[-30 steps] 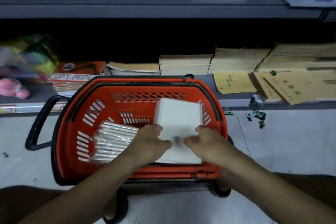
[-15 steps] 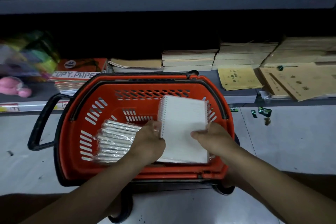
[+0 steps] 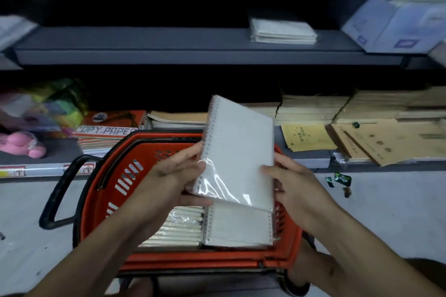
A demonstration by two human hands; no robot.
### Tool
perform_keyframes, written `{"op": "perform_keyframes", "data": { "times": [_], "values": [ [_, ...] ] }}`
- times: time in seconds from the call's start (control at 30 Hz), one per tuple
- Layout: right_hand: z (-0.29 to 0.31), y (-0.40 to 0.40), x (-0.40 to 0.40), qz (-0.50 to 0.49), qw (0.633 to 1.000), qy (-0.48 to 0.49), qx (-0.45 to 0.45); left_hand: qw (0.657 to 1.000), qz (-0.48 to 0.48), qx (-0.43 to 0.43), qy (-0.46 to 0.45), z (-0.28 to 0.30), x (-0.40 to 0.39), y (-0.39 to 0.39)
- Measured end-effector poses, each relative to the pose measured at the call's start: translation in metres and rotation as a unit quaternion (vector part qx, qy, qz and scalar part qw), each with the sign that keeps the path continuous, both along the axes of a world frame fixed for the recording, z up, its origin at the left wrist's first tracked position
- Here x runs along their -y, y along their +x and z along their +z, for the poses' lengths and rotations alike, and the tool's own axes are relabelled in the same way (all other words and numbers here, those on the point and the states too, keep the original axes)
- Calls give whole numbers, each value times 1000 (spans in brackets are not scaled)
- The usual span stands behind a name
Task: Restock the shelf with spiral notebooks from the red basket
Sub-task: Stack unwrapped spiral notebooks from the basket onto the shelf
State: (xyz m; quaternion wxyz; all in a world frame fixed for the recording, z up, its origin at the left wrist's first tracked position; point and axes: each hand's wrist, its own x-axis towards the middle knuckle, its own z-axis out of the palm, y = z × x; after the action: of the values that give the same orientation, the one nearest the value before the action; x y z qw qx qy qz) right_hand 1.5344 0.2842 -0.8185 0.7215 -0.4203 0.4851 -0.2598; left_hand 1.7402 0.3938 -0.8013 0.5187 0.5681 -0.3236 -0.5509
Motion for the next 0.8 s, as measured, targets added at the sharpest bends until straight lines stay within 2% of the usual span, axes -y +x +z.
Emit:
{"op": "perform_keyframes", "data": {
  "times": [0.07, 0.2, 0.3, 0.43, 0.63, 0.8],
  "values": [
    [19, -4, 4, 34, 998, -18, 45, 999, -3, 14, -32, 9, 2, 3],
    [47, -11, 18, 91, 990, -82, 64, 995, -10, -67, -76, 23, 14, 5],
    [63, -15, 30, 49, 990, -118, 60, 987, -32, -117, -102, 33, 28, 2],
    [70, -18, 41, -20, 993, -101, 65, 985, 16, -120, -119, 29, 46, -7],
    [82, -23, 64, 20, 988, -137, 67, 978, 73, -136, -139, 30, 66, -12],
    [99, -22, 97, -22, 983, -165, 75, 982, 88, -94, -140, 65, 112, -8]
  ]
}}
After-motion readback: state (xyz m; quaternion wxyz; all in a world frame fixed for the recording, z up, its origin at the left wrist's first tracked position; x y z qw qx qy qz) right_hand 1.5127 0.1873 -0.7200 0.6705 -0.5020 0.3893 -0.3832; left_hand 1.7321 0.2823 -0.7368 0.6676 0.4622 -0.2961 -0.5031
